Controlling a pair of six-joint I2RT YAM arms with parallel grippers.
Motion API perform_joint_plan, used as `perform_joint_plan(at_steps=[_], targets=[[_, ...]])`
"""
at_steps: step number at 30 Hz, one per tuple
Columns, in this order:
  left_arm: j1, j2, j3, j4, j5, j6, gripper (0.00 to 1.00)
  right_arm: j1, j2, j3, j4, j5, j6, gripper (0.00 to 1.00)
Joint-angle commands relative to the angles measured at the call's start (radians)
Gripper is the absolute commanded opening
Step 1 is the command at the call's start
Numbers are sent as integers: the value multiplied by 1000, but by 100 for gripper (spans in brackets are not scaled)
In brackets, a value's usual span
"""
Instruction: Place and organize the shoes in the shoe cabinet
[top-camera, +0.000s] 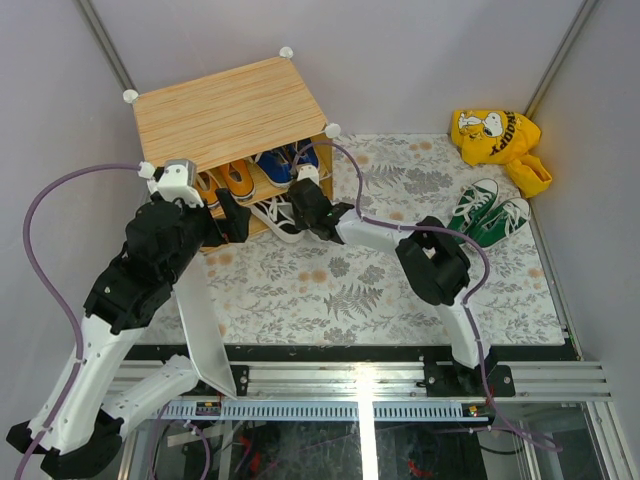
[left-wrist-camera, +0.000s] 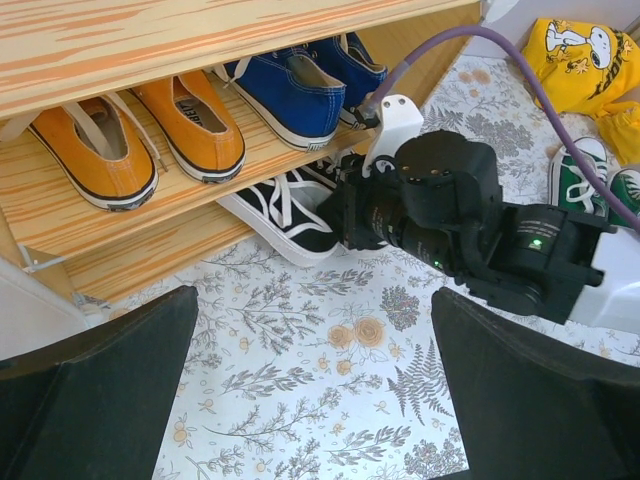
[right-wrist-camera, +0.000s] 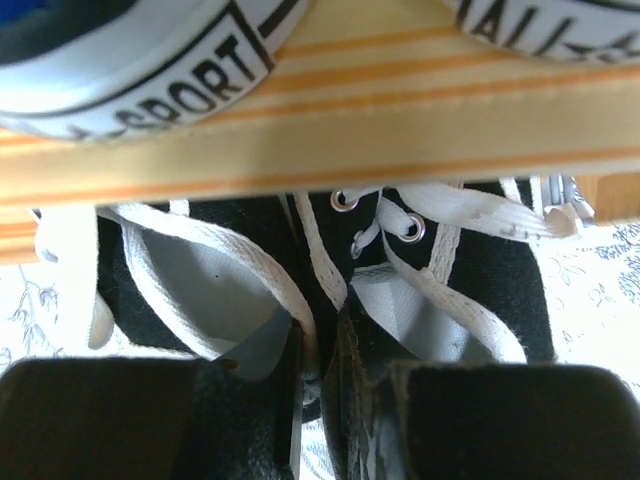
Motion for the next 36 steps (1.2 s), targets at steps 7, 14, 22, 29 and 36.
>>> perform_joint_plan(at_steps=[7, 14, 22, 29, 36], targets=[[-6, 2, 4, 13, -1, 22, 100, -4, -13, 101, 209, 88, 52, 45], [-6, 9, 5, 14, 0, 21, 100, -5, -87, 42, 226, 69, 47, 68], [-6, -4, 1, 10, -20, 27, 100, 1, -168, -49, 217, -22, 61, 72], [-7, -1, -2, 11, -17, 25, 100, 8, -289, -186, 115, 3, 44, 72], [-6, 8, -8, 18, -21, 28, 100, 8, -407, -385, 109, 42, 29, 72]])
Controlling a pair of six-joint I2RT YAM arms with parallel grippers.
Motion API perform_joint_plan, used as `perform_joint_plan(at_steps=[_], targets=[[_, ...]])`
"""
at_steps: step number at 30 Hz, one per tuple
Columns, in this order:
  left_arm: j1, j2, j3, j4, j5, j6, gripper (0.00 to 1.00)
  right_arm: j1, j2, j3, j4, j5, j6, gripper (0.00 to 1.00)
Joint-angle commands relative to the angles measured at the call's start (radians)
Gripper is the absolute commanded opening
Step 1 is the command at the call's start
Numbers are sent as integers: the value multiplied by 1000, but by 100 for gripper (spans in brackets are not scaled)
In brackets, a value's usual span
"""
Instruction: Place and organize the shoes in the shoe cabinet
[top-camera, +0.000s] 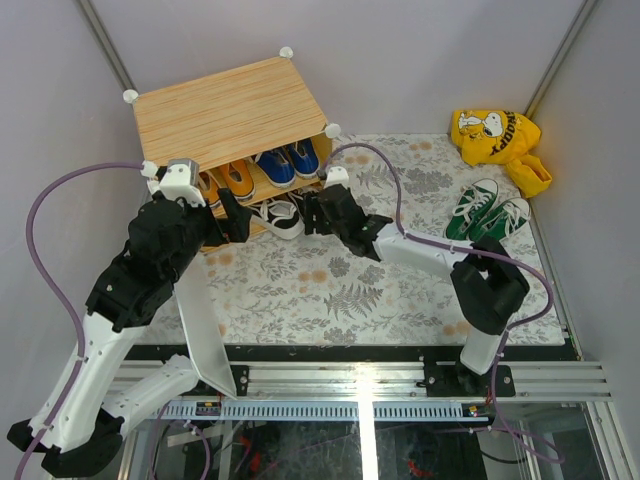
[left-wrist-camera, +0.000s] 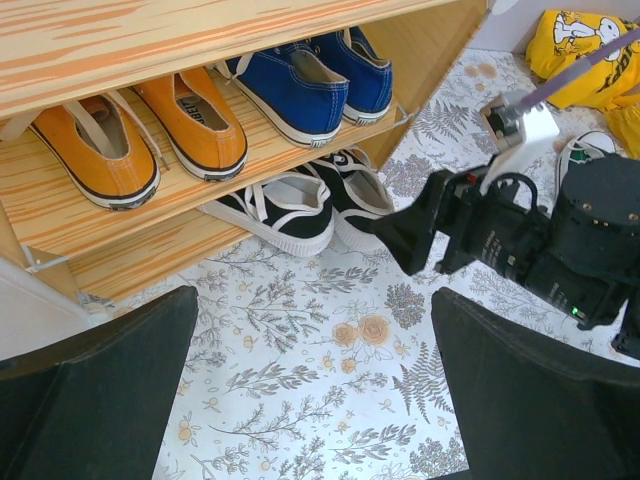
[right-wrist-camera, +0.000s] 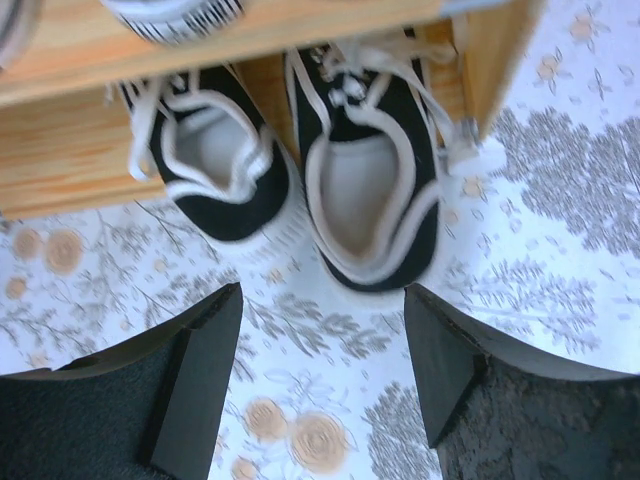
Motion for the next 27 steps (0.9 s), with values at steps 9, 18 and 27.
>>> perform_joint_plan(at_steps=[9, 18, 27], targets=[[-6, 11, -17, 20, -30, 21, 100, 7, 2, -90, 71, 33, -95, 80], [-6, 14, -25, 22, -42, 27, 100, 6, 82, -91, 154, 34, -167, 93], [-6, 13, -34, 22, -47, 29, 100, -28, 146, -102, 272, 52, -177, 82]])
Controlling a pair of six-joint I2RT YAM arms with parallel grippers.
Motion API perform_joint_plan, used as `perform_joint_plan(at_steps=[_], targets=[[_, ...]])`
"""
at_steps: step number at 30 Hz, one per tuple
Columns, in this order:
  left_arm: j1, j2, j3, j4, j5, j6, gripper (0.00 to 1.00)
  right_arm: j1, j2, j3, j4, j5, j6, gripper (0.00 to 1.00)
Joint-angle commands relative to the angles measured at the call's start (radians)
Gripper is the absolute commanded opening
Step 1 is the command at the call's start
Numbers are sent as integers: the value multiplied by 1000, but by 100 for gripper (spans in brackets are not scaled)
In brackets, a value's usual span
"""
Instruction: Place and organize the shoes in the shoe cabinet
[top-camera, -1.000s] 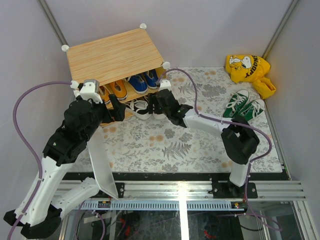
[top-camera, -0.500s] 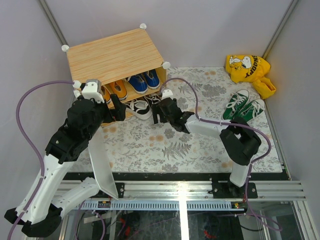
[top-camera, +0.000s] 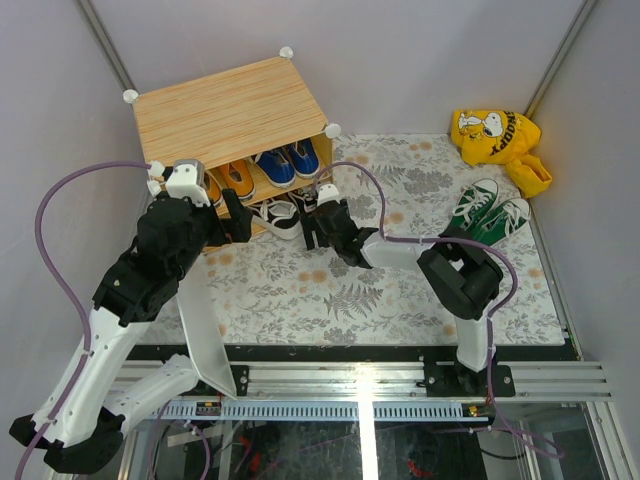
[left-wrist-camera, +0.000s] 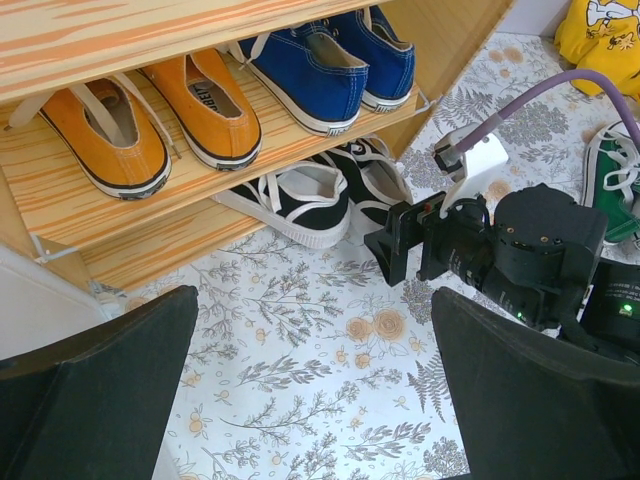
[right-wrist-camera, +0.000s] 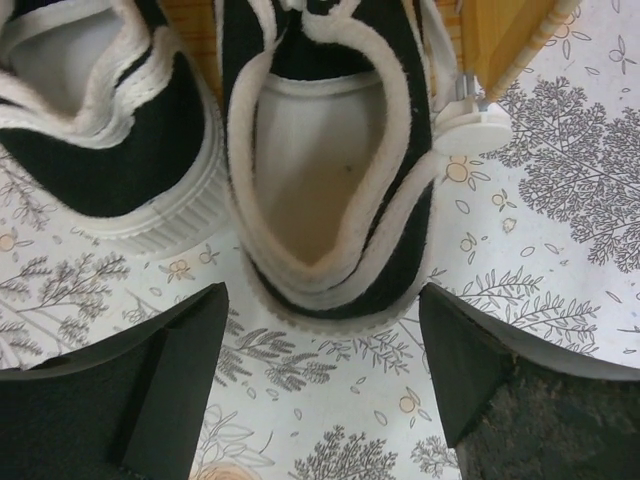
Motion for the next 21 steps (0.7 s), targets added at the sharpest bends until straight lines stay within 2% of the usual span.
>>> perform_joint_plan(at_steps=[1, 10, 21], targets=[[-6, -6, -13, 23, -26, 21, 100, -27, 18, 2, 123, 21, -16, 80], [-6, -14, -18, 25, -30, 23, 100, -38, 15, -1, 266, 84, -71, 66], [-6, -13, -20, 26, -24, 22, 100, -56, 129, 127, 341, 180, -95, 66]])
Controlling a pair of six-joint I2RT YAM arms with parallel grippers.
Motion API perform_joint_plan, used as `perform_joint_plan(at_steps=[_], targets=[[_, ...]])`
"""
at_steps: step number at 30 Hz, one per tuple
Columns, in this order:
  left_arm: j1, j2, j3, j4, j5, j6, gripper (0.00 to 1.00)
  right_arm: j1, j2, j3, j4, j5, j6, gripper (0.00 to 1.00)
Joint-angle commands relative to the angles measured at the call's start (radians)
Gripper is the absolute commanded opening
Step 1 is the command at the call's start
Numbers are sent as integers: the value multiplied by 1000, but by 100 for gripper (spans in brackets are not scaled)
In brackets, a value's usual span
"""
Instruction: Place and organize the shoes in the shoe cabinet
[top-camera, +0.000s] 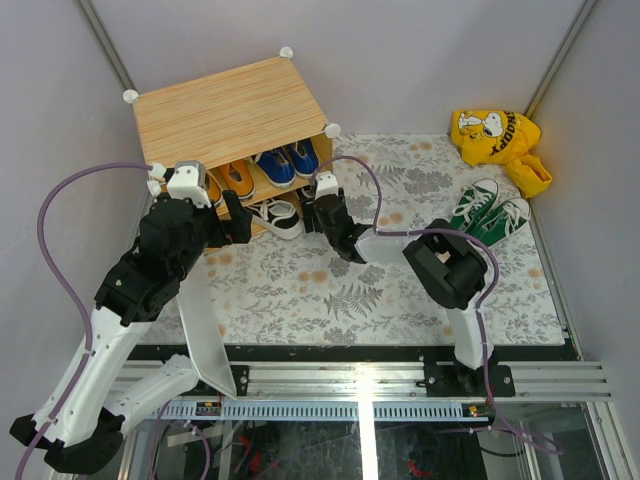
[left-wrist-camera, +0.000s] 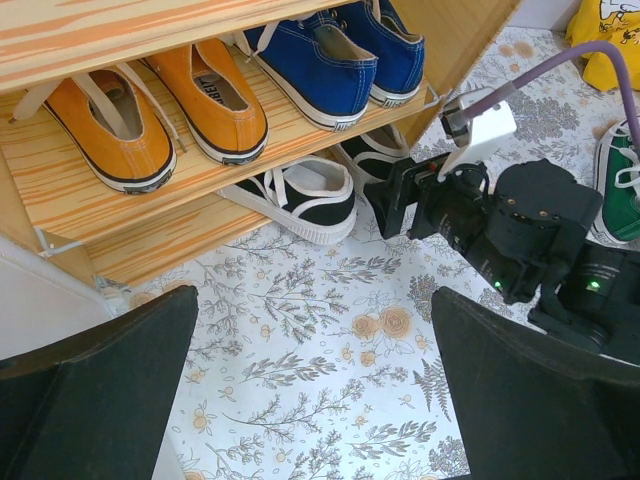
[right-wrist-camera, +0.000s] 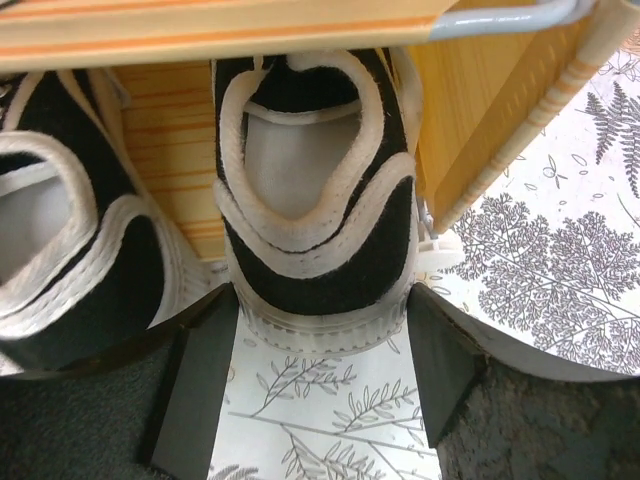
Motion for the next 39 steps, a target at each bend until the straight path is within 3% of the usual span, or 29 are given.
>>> perform_joint_plan(at_steps=[1, 22, 31, 39], targets=[[-6, -12, -6, 26, -14, 21, 100, -28, 37, 83, 134, 90, -18, 66], [-6, -14, -20, 30, -22, 23, 100, -58, 172, 224, 143, 98, 7, 74], [-6, -9, -13, 29, -11, 21, 100, -59, 119, 137, 140, 76, 29, 90], [-7, -3, -9, 30, -8, 21, 100, -57, -58, -86, 209, -65, 78, 93]])
